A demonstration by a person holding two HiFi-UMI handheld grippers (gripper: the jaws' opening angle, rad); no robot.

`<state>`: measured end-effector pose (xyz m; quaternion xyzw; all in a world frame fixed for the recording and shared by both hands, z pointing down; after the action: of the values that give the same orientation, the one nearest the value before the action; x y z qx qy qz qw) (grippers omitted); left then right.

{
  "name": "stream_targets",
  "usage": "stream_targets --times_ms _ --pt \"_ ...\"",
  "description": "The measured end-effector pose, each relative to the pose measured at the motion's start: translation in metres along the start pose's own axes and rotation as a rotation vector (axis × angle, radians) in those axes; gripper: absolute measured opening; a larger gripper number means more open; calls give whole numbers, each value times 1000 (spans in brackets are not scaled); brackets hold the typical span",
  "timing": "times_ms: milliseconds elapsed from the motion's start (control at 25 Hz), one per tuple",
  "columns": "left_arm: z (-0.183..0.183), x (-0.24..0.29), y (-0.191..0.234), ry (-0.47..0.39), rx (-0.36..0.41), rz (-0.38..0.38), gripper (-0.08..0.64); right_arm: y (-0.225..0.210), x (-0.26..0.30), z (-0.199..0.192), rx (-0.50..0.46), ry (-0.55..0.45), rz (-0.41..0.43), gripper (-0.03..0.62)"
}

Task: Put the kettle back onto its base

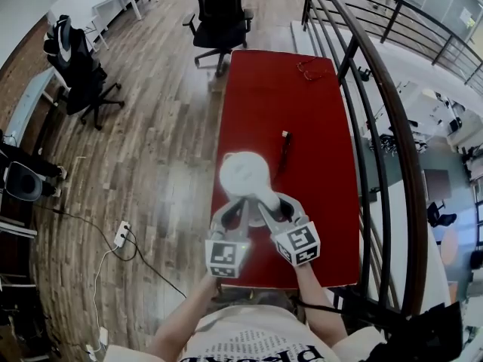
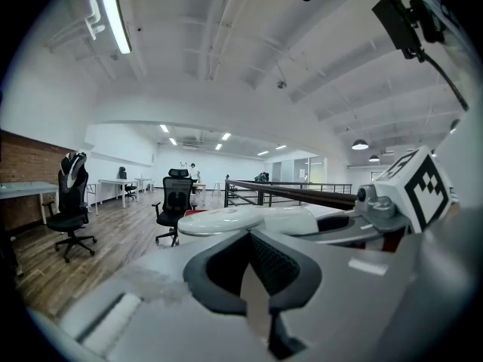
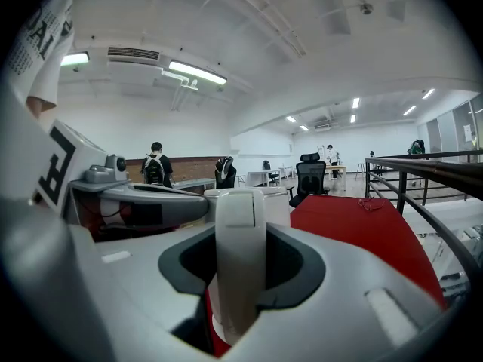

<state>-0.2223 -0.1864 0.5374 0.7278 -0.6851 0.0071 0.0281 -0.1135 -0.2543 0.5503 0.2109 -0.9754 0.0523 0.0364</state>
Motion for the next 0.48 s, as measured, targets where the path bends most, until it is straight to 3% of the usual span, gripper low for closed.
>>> stream_targets --times_ms 480 --pt "-6 -13 -25 24 -23 8 6 -11 -17 -5 -17 31 57 135"
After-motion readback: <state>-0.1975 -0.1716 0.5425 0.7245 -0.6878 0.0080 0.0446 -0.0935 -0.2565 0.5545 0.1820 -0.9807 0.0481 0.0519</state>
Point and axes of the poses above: the fingertips, and each gripper's own axes: x forward along the fingers, y to its left, z out of its top, the point moved 7 cm from there along -x, backward along the fingers, and after that the axes turned 10 degrees about -y, right-handed, at the moved point
